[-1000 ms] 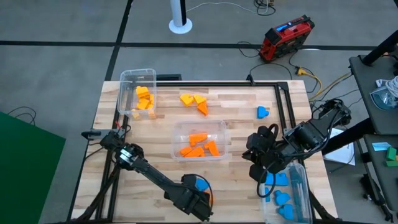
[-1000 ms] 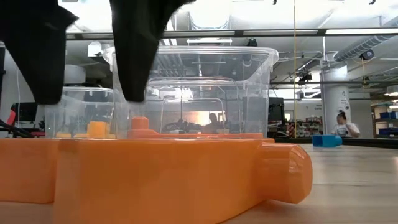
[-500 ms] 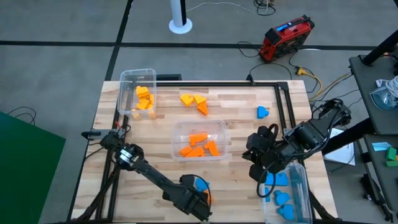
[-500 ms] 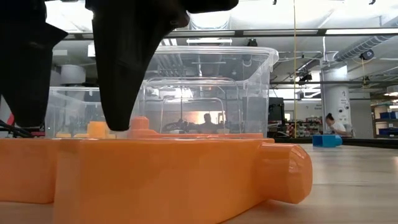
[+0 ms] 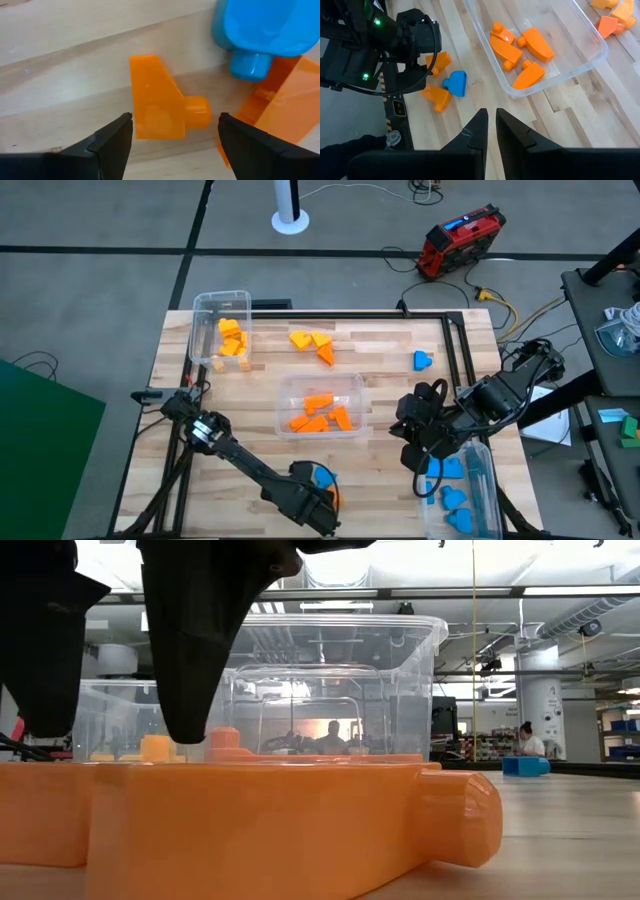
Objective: Sort blocks
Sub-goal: Put the orange game piece into the middle transparent bin
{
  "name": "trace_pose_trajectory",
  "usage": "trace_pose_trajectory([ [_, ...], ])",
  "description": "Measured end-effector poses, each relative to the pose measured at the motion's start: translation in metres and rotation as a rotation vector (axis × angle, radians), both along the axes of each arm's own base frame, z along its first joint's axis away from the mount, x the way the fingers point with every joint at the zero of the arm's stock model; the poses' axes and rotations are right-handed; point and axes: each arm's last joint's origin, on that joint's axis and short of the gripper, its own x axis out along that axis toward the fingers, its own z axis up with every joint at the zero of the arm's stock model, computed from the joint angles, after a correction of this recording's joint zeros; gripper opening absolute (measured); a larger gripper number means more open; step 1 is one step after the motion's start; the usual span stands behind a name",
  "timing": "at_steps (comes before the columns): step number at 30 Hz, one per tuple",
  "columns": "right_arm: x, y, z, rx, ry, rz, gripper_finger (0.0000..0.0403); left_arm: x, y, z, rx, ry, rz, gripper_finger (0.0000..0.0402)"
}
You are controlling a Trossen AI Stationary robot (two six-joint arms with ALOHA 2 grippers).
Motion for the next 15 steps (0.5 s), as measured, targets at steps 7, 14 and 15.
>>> trace_pose_trajectory([
  [7, 0.0000, 0.0000, 0.0000, 0.000, 0.000, 0.000, 0.0028, 0.0000, -0.0001, 0.0000, 0.000, 0.000, -0.004, 0.0306],
  [14, 0.0000, 0.0000, 0.0000, -0.004, 0.000, 0.006, 0.0028, 0.0040, -0.0034, 0.0004, -0.040, -0.037, -0.027, 0.0338],
  [15, 0.0000, 0.0000, 0.0000, -0.004, 0.000, 0.006, 0.0028, 0.0038, -0.0036, 0.0003, -0.053, -0.030, -0.027, 0.0339],
])
